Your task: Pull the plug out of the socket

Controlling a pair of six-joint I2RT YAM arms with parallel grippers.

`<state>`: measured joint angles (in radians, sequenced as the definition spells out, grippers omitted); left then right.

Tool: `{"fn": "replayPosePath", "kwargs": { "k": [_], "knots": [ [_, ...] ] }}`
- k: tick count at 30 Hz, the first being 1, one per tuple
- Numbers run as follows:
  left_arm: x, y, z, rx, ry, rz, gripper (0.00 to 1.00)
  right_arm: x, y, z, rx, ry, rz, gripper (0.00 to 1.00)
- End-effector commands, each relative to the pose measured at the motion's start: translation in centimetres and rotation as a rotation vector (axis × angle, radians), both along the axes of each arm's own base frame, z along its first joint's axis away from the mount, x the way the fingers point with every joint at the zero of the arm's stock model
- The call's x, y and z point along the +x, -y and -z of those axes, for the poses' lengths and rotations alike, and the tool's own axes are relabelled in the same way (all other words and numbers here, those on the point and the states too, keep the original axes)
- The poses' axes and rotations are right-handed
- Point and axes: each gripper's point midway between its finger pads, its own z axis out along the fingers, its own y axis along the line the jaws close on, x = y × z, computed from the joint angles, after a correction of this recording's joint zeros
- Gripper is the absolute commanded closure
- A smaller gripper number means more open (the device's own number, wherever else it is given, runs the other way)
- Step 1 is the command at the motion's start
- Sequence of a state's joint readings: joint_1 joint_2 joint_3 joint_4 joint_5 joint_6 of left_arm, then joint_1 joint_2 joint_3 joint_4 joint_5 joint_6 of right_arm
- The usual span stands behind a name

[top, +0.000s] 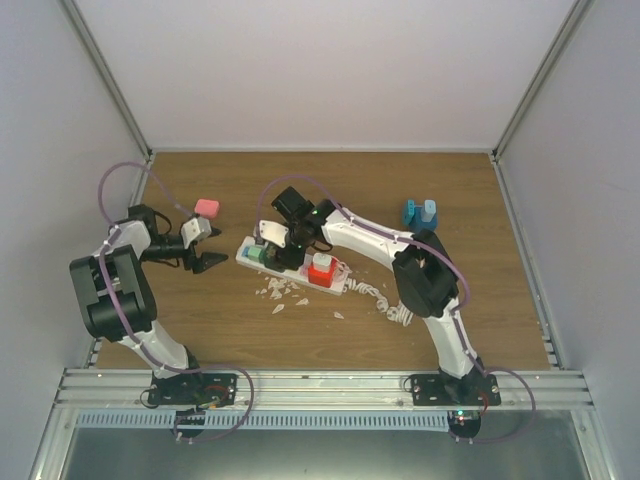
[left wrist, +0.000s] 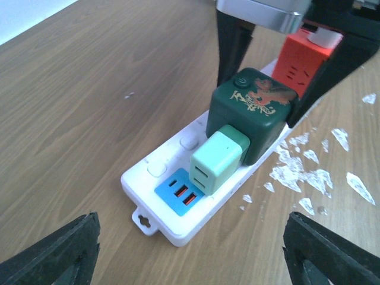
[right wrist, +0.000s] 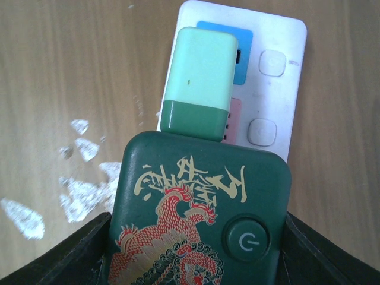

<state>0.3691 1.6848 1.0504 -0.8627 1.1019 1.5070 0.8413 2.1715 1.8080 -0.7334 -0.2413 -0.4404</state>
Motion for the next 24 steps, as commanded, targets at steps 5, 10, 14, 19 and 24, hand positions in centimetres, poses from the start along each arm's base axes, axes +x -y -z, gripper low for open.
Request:
{"fn": "replayPosePath", "kwargs": {
  "k": [5, 10, 14, 19, 24],
  "knots": [
    [-3.8, 4.3, 0.8, 0.021, 0.123, 0.182, 0.34, -5.7, 3.2, -0.3, -0.025, -0.105, -0.14, 0.56],
    [-4.8, 6.8, 2.3, 0.107, 0.145, 0.241, 0.4, -6.5, 4.1, 0.0, -0.032, -0.109, -0.149, 0.56],
    [-4.8, 8.0, 3.0, 0.161, 0.148, 0.26, 0.4, -6.4, 3.8, 0.0, -0.018, -0.104, -0.133, 0.46],
    [-4.4, 8.7, 3.6, 0.188, 0.141, 0.283, 0.39, -6.2, 3.0, -0.3, 0.022, -0.102, -0.117, 0.27],
    [-4.2, 9.7, 4.0, 0.209, 0.133, 0.301, 0.43, -5.9, 2.1, -0.2, 0.036, -0.106, -0.118, 0.21]
  ]
}}
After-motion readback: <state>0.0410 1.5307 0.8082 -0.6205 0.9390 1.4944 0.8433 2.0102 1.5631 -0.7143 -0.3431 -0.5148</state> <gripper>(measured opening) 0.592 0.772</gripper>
